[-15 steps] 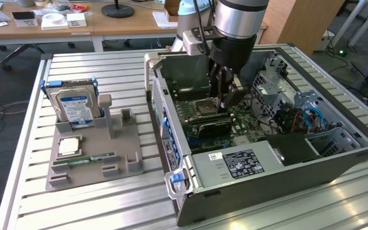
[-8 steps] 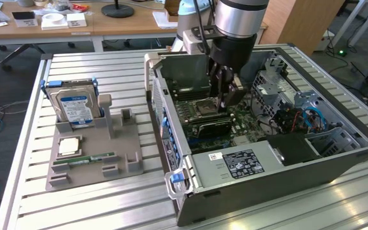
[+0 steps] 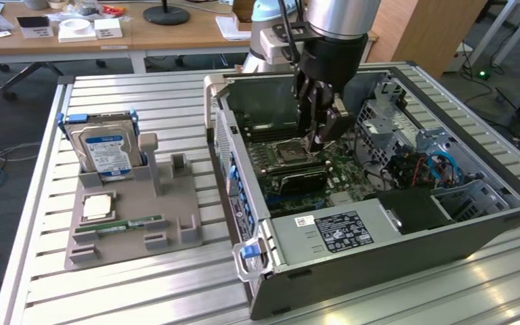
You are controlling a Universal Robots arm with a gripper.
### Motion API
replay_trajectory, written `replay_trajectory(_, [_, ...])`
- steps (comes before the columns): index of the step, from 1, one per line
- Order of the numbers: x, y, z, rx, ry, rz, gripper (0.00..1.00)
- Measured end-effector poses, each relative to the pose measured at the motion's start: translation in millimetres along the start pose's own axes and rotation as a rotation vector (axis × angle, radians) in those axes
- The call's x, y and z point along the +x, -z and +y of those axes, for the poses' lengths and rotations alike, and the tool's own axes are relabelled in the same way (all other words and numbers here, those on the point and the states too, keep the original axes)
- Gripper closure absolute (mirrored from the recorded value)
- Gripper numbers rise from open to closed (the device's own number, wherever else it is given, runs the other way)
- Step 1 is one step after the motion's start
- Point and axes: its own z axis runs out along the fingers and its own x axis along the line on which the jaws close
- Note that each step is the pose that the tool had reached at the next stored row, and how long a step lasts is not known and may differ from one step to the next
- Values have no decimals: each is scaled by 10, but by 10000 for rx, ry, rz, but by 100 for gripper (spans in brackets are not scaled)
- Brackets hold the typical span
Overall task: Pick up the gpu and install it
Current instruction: 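Insert the gpu into the slot, then press down on the gpu until it lock into place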
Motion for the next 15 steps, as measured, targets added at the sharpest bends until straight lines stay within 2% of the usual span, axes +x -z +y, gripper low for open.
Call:
replay_trajectory(12, [0, 0, 0, 0, 0, -1, 43])
replay_trajectory(13, [0, 0, 0, 0, 0, -1, 44])
replay_trajectory(15, [0, 0, 0, 0, 0, 0, 57])
